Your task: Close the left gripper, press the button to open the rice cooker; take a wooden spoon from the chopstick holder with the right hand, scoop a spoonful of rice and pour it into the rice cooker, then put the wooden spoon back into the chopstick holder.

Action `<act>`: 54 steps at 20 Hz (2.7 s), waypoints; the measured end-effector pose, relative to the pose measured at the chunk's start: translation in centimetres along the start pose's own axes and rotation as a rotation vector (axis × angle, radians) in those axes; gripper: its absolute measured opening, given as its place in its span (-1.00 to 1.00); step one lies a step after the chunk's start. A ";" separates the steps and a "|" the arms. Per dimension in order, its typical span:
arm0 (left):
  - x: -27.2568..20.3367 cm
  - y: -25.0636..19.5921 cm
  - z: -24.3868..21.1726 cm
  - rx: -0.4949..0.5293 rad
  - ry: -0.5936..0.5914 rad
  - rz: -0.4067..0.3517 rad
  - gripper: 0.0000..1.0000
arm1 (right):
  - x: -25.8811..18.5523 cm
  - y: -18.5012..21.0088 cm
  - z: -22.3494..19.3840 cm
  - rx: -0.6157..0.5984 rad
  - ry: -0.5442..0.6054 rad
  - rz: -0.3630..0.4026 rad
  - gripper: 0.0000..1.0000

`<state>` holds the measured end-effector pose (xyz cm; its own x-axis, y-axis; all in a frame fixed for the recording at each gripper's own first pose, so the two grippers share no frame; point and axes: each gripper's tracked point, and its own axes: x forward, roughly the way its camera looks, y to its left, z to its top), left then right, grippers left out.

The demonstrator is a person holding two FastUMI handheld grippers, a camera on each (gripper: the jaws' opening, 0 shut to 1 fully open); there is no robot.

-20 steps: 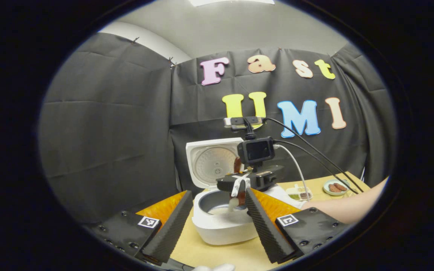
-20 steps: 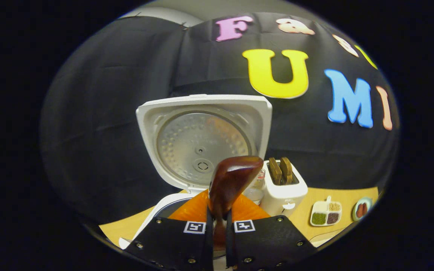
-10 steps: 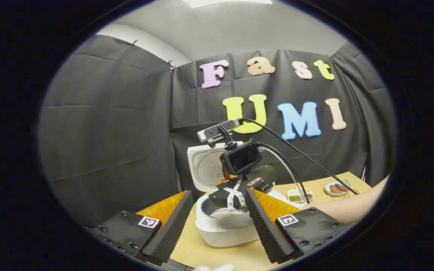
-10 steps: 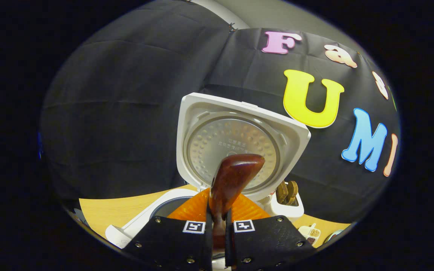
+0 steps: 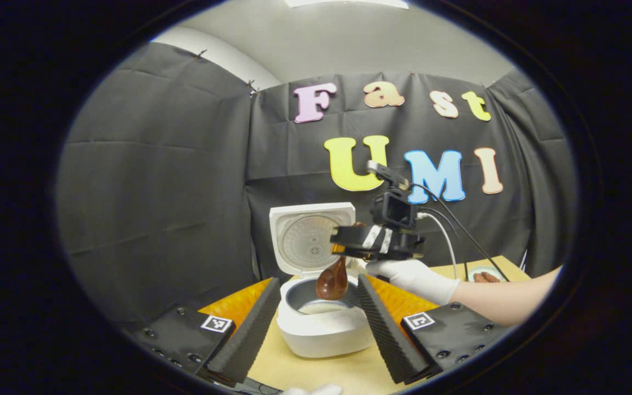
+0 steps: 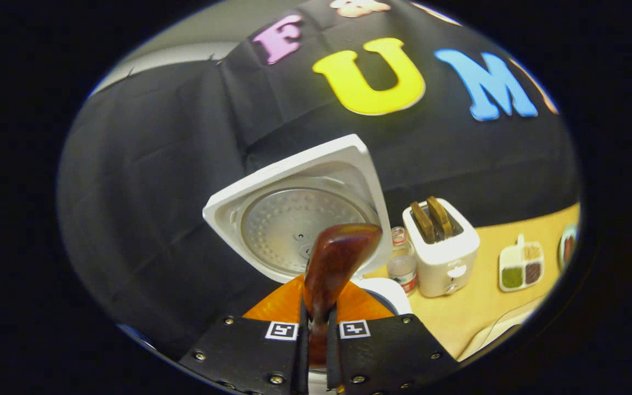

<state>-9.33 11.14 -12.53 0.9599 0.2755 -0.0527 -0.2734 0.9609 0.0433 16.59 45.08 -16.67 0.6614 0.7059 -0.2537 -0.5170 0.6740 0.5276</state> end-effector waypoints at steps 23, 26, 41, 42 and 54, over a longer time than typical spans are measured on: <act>-0.1 -14.4 4.0 0.036 -0.087 -0.259 0.99 | -20.7 -27.4 8.5 0.305 -0.245 -0.381 -0.74; 0.0 -17.9 3.9 0.050 -0.084 -0.308 1.00 | -25.2 -31.7 9.1 0.329 -0.289 -0.443 -0.73; -2.0 -27.6 5.2 0.092 -0.070 -0.373 0.92 | -38.9 -46.9 6.0 0.337 -0.302 -0.689 -0.73; -2.0 -27.7 5.3 0.099 -0.071 -0.372 0.90 | -38.6 -47.2 5.6 0.329 -0.292 -0.696 -0.73; -2.1 -28.4 4.5 0.128 -0.051 -0.358 0.93 | -36.5 -50.3 -0.4 0.296 -0.177 -0.764 -0.73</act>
<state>-3.27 -16.80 -9.15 0.9959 -0.0819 -0.0375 0.0868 0.9840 0.1556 18.27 -14.49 -34.33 0.8603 0.0164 -0.5096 0.2559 0.8505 0.4595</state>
